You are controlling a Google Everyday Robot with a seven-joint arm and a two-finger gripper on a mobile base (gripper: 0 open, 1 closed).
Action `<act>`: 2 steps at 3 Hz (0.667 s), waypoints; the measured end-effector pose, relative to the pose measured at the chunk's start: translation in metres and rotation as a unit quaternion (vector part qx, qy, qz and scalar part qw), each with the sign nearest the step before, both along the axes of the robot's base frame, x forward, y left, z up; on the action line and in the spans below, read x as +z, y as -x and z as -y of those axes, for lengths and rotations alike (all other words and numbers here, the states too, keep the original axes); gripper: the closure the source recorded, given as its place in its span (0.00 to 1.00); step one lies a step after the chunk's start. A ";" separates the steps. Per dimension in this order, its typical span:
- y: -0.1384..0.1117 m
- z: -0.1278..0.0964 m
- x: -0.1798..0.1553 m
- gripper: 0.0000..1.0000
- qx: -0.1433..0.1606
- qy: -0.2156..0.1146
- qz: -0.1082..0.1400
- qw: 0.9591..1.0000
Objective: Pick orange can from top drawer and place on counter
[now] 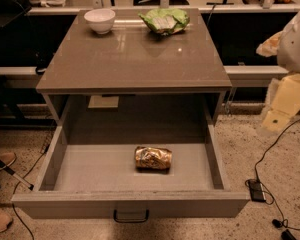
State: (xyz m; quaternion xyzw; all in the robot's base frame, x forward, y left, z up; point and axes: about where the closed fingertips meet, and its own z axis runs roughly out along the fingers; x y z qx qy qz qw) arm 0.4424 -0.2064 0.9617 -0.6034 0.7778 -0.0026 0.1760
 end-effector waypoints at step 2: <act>-0.016 -0.095 -0.085 0.00 0.026 -0.120 -0.039 0.992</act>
Offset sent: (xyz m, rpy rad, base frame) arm 0.0236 0.1563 -0.1327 0.3705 0.1214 0.0716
